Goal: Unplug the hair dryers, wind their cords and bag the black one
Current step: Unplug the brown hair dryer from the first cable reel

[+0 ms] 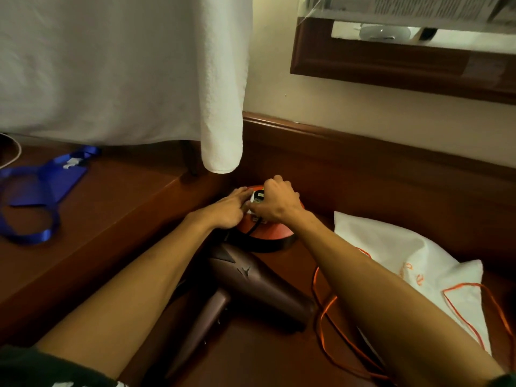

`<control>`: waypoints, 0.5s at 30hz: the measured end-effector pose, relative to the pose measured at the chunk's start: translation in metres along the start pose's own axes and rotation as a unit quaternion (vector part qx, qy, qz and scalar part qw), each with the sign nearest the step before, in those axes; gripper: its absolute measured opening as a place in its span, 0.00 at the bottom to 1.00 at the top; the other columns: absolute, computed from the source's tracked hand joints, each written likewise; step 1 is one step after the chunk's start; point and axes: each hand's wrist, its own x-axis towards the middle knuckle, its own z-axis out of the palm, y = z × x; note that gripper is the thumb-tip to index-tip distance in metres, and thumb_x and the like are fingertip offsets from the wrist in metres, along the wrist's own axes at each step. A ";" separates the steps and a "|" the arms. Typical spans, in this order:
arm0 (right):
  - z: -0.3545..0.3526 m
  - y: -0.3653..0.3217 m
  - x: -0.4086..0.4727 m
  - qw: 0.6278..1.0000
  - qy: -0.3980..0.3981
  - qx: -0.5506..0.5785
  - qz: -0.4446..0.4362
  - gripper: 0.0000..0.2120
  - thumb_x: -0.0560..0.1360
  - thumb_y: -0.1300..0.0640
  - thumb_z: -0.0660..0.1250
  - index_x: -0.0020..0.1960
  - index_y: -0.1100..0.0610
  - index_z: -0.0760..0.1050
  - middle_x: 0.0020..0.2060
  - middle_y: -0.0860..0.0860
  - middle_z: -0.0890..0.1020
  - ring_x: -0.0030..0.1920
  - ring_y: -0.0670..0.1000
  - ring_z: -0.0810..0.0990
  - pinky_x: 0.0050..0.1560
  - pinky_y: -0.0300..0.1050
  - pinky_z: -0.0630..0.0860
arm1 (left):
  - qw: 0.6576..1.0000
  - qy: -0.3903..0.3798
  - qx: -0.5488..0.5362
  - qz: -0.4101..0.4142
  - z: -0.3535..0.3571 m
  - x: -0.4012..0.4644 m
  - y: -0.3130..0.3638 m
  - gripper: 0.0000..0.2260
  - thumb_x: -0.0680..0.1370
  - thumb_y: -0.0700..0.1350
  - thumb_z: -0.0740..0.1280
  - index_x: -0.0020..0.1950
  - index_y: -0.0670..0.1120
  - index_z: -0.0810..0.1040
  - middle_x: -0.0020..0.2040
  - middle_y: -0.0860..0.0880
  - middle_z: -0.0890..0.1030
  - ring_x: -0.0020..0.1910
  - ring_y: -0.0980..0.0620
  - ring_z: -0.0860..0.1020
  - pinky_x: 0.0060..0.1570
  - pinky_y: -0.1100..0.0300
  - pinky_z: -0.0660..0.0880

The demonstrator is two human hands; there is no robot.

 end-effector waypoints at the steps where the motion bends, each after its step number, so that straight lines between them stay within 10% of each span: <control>1: -0.003 -0.001 0.001 1.000 0.008 0.014 0.001 0.21 0.74 0.42 0.71 0.56 0.58 0.73 0.66 0.59 0.71 0.57 0.60 0.75 0.55 0.59 0.76 | 1.000 -0.001 0.000 -0.001 -0.001 -0.001 0.000 0.25 0.88 0.48 0.53 0.84 0.47 0.53 0.85 0.44 0.51 0.84 0.44 0.50 0.81 0.45 0.51; 4: -0.018 -0.010 0.004 0.998 0.041 0.055 0.005 0.20 0.73 0.43 0.72 0.52 0.57 0.71 0.67 0.60 0.69 0.46 0.56 0.75 0.43 0.51 0.74 | 1.000 0.002 0.000 0.001 -0.002 -0.004 0.005 0.23 0.88 0.47 0.53 0.83 0.46 0.56 0.83 0.42 0.58 0.82 0.41 0.56 0.80 0.45 0.56; 15: -0.025 0.034 -0.041 0.989 0.055 0.098 0.096 0.25 0.68 0.39 0.72 0.56 0.56 0.75 0.56 0.56 0.79 0.52 0.58 0.79 0.43 0.48 0.73 | 0.998 0.045 -0.032 -0.027 -0.016 -0.028 0.017 0.24 0.86 0.51 0.60 0.82 0.49 0.63 0.80 0.44 0.66 0.78 0.41 0.67 0.75 0.48 0.65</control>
